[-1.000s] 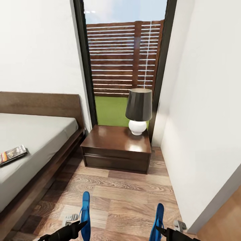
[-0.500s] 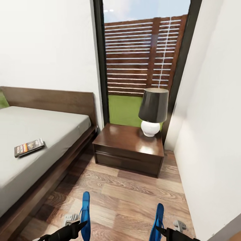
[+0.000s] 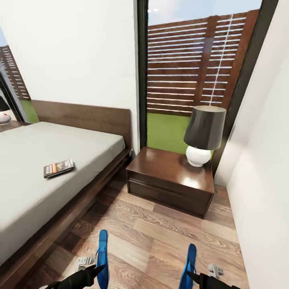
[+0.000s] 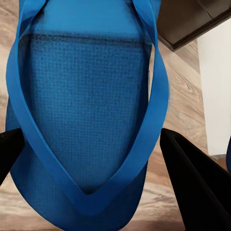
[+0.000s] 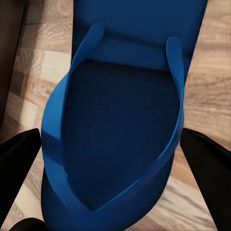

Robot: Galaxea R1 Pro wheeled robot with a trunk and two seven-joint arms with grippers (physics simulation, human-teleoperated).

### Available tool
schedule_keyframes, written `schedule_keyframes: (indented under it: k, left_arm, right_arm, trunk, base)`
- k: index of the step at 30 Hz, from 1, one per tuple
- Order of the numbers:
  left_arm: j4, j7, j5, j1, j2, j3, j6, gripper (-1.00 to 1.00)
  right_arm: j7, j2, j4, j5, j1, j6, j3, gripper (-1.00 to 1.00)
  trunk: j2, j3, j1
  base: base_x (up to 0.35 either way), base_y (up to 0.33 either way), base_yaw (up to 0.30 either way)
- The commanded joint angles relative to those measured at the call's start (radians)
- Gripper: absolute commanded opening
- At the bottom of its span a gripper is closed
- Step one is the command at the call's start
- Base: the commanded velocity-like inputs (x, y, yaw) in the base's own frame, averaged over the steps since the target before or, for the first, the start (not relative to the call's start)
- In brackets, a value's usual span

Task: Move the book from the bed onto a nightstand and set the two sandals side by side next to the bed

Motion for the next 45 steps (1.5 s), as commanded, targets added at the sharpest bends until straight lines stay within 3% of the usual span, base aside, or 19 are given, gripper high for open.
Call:
schedule_keyframes:
  k: [1,45]
  left_arm:
    - [0.000,-0.005,0.008,-0.001,0.000,0.001,0.010,-1.00]
    - [0.000,-0.005,0.008,-0.001,0.000,0.000,0.010,-1.00]
  right_arm:
    - [0.002,-0.001,-0.001,-0.011,0.000,0.008,0.006,-1.00]
    - [0.002,-0.001,-0.001,-0.011,0.000,0.008,0.006,-1.00]
  trunk:
    - [0.000,-0.001,0.000]
    - [0.000,-0.025,0.000]
  base:
    - [0.000,0.000,0.272]
    - [0.000,-0.023,0.273]
